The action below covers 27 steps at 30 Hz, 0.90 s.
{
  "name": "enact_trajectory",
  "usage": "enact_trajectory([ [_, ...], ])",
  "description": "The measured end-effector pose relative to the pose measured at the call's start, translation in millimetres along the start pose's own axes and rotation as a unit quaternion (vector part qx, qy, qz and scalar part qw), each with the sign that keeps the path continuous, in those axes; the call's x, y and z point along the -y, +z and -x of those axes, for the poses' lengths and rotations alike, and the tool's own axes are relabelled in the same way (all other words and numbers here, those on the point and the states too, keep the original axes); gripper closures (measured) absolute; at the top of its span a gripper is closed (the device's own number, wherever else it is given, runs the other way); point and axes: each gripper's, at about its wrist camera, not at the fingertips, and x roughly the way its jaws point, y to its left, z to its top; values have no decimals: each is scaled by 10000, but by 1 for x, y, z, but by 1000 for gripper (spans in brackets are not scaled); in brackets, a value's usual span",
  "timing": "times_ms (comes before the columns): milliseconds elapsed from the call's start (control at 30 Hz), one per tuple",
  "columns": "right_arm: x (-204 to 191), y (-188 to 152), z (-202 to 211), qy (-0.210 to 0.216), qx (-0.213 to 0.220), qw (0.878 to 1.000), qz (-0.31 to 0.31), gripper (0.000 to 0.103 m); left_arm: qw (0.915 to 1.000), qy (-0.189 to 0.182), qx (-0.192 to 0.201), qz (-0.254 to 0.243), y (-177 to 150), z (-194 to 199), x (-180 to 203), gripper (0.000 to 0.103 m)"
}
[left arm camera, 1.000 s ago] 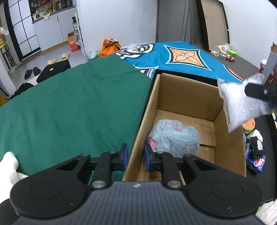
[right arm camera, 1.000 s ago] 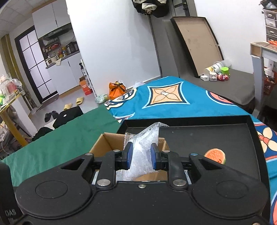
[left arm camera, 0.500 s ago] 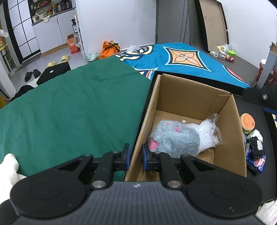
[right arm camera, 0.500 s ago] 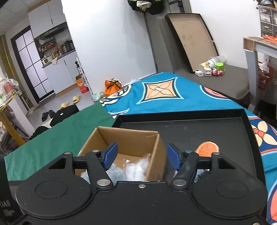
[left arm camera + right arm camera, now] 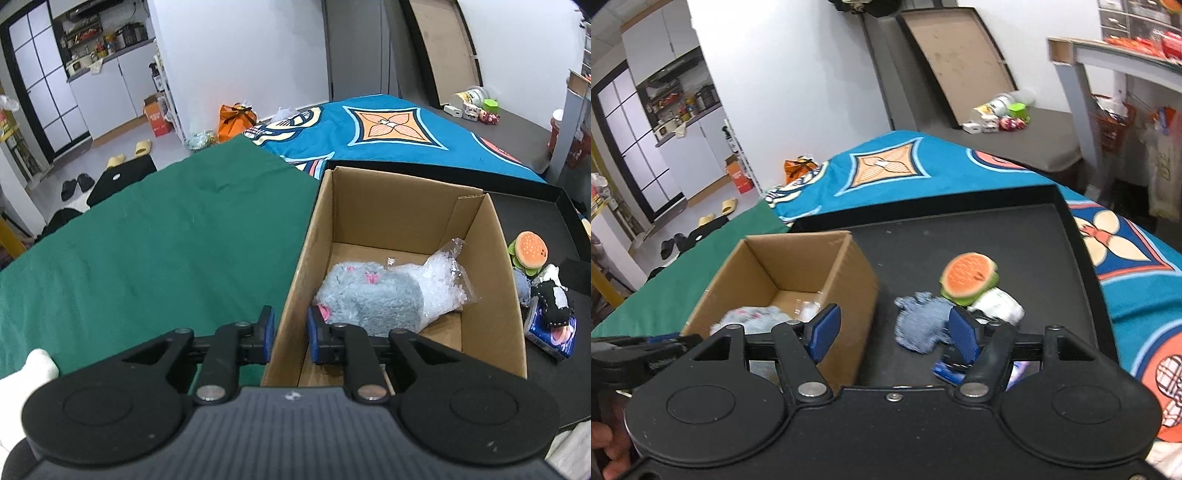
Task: Organize soft objects
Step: 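Grasp the black stitched plush with the right tool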
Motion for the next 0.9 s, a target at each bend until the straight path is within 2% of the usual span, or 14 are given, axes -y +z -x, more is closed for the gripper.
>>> enact_trajectory([
  [367,47,-13,-9,-106,-49,9988,-485,38,9975,458,-59,-538,-1,-2,19,56],
  [767,76,-27,-35,-155,-236,9971,-713,37,9926,815,-34,-896,-1,-4,37,51],
  [900,80,-27,-41,-120,-214,9966,-781,30,9909,906,0,-993,-1,-4,42,51],
])
